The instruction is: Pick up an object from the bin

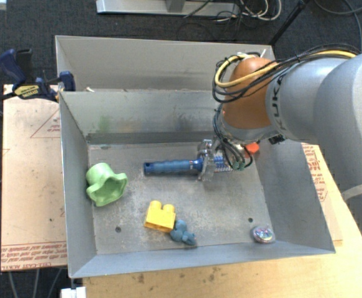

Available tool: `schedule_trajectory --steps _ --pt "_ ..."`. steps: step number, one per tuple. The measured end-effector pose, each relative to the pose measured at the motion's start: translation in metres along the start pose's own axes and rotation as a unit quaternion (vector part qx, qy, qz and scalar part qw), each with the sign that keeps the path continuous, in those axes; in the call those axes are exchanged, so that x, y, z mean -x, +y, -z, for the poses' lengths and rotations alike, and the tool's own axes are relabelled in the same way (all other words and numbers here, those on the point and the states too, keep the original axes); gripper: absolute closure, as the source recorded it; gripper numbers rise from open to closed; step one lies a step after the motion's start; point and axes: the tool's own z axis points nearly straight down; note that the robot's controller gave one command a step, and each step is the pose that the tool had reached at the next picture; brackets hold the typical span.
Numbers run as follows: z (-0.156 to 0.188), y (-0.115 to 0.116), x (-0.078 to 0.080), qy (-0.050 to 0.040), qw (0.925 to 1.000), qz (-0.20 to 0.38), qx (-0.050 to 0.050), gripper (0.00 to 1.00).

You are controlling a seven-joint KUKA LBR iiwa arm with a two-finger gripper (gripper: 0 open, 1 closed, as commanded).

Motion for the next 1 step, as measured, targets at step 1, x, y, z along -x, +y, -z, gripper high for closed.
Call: schedule_trajectory --steps 1 --pt "0.1662 0.0224 0.0097 -0.005 0.9997 0.022 0.0 1.0"
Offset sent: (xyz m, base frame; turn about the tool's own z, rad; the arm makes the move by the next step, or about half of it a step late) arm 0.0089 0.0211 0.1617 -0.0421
